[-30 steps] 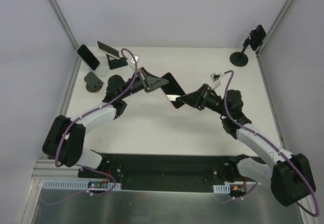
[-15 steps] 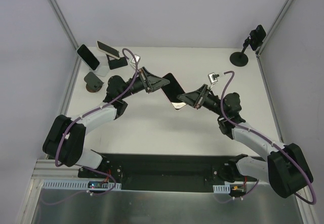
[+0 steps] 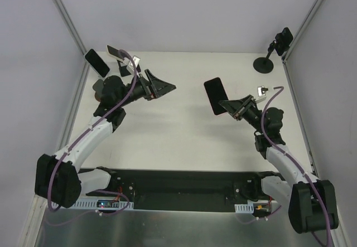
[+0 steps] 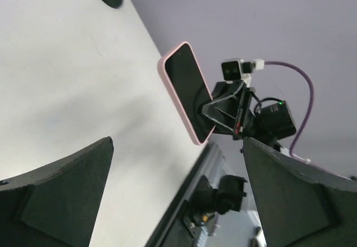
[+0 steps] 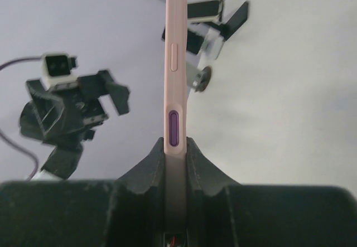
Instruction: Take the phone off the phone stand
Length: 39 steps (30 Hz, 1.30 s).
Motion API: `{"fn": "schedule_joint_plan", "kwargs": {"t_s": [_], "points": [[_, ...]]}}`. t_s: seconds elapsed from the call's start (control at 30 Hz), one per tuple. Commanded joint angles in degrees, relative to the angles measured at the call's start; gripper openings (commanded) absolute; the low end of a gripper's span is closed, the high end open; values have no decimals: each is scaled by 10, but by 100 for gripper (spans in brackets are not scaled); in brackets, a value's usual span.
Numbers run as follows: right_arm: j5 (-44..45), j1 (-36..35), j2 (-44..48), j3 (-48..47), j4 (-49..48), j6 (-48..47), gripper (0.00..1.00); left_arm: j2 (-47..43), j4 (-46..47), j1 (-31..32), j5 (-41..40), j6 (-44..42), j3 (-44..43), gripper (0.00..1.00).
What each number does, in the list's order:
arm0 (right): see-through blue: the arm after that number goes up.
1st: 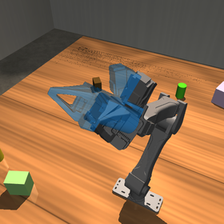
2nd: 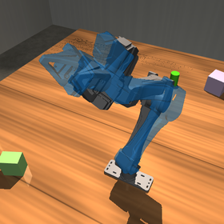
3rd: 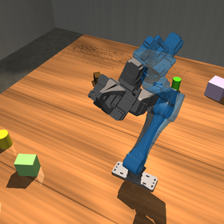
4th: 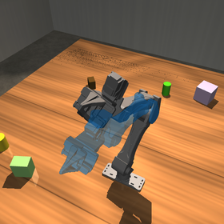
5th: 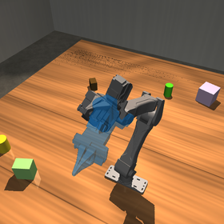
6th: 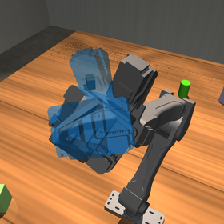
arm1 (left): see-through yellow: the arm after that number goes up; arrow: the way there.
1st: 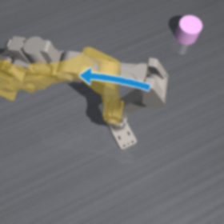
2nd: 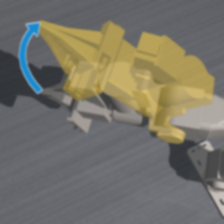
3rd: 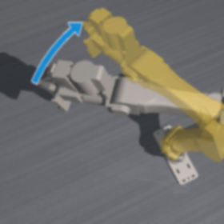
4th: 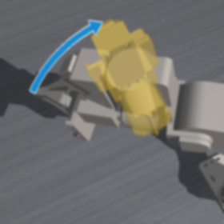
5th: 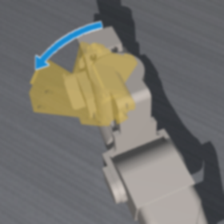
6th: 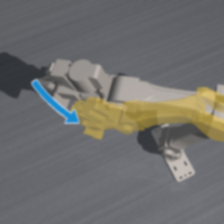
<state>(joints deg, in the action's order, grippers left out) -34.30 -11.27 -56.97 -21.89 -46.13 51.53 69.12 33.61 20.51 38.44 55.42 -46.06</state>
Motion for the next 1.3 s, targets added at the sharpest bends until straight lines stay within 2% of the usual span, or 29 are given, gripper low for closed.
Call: {"fn": "schedule_joint_plan", "kwargs": {"t_s": [0.0, 0.13, 0.33, 0.43, 0.57, 0.83, 0.97, 1.13, 1.23, 1.27], "points": [[21, 69, 42, -4, 64, -45, 1, -71, -265, -8, -67, -195, -60, 99], [62, 130, 42, -20, 163, -118, 1, -136, -368, -8, -161, -293, -44, 99], [52, 225, -45, -45, 184, -167, 1, -239, -424, -8, -275, -333, 29, 99], [26, 242, -117, -77, 183, -187, 1, -274, -433, -8, -293, -338, 57, 99], [-14, 244, -230, -127, 167, -198, 1, -277, -434, -8, -301, -340, 72, 99], [-23, 252, -393, -198, 103, -162, 1, -266, -434, -8, -304, -346, 68, 99], [-41, 252, -465, -197, 33, -122, 1, -265, -434, -8, -309, -346, 70, 99], [-45, 252, -500, -168, -19, -96, 1, -260, -434, -8, -312, -341, 70, 99], [-48, 252, -493, -149, -19, -98, 9, -254, -435, -8, -315, -346, 65, 99], [-50, 252, -491, -144, -18, -98, 19, -253, -434, -8, -317, -347, 63, 99]]}}
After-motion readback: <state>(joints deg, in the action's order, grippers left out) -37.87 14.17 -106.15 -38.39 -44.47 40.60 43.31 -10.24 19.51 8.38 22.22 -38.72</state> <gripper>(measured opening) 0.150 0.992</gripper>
